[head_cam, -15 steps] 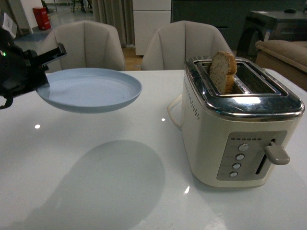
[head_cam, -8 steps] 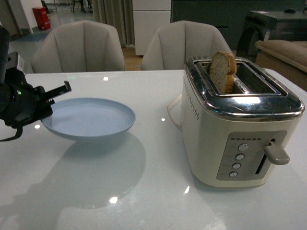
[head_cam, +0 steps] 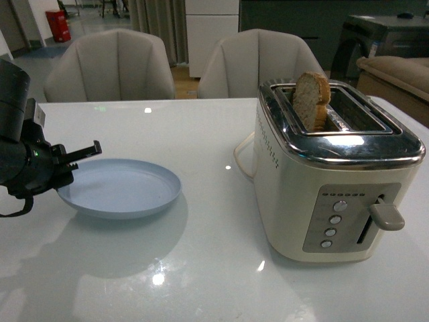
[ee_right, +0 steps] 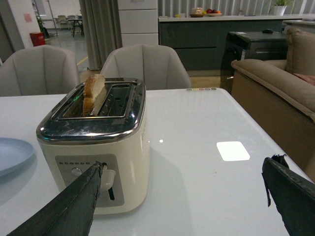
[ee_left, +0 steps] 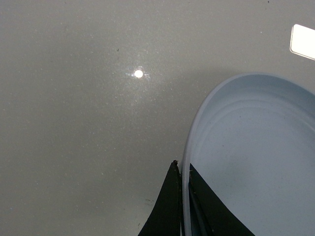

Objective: Left arm holds plate, right arm toasts bread

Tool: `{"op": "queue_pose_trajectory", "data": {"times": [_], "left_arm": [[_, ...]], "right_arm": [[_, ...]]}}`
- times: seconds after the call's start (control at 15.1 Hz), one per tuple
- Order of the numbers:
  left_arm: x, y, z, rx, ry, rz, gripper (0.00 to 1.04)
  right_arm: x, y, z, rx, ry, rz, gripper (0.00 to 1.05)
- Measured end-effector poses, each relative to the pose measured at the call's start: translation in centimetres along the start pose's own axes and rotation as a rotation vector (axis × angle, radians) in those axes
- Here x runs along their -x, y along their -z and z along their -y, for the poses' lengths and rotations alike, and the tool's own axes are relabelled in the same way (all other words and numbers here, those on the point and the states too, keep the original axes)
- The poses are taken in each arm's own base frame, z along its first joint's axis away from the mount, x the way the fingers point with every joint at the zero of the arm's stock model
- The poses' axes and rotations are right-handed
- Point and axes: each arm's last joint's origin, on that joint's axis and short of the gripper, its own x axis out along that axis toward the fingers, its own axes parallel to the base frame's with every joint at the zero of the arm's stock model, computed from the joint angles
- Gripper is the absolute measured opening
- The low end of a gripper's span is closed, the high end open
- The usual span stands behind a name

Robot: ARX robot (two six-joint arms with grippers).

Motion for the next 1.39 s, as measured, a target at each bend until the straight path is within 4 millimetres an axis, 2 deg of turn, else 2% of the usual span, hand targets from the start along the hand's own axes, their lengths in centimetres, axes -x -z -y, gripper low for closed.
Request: {"op": "queue_pose_trajectory", "data": {"times": [0.13,0.2,0.33,0.46,0.6,0.66,0.86,0.99,1.12,1.26,1.39], "left_arm": [[0.0,-0.2,0.0,-0.025,-0.019,0.012,0.02],[0.0,-0.2,0.0,-0.034,-0.022,0.013,0.07],[0.0,0.2,-0.2,-0.084,-0.038,0.019,0.29],[0.0,1.5,-0.7,-0.157,-0.052,-0.016,0.60],[0.5,1.1,-0.6,-0.171,-0.031,-0.008,0.92],[0.9,0.7,-0.4,-0.172,-0.022,0.007,1.00],[1.5,0.1,-0.1,-0.172,-0.001,0.025,0.98],[2.7,-1.1,0.3,-0.167,0.035,0.065,0.98],[5.5,-3.7,1.2,-0.157,0.094,0.193,0.98],[9.8,-6.7,2.3,-0.186,0.155,0.358,0.98],[13.9,-8.7,3.2,-0.214,0.202,0.479,0.98]], "right_arm": [[0.0,0.0,0.0,0.000,0.000,0.000,0.98],[0.0,0.0,0.0,0.000,0.000,0.000,0.98],[0.0,0.0,0.0,0.000,0.000,0.000,0.98],[0.0,0.0,0.0,0.000,0.000,0.000,0.98],[0.0,0.0,0.0,0.000,0.000,0.000,0.98],[0.0,0.0,0.0,0.000,0.000,0.000,0.98],[0.0,0.0,0.0,0.000,0.000,0.000,0.98],[0.0,0.0,0.0,0.000,0.000,0.000,0.98],[0.0,0.0,0.0,0.000,0.000,0.000,0.98],[0.0,0.0,0.0,0.000,0.000,0.000,0.98],[0.0,0.0,0.0,0.000,0.000,0.000,0.98]]}}
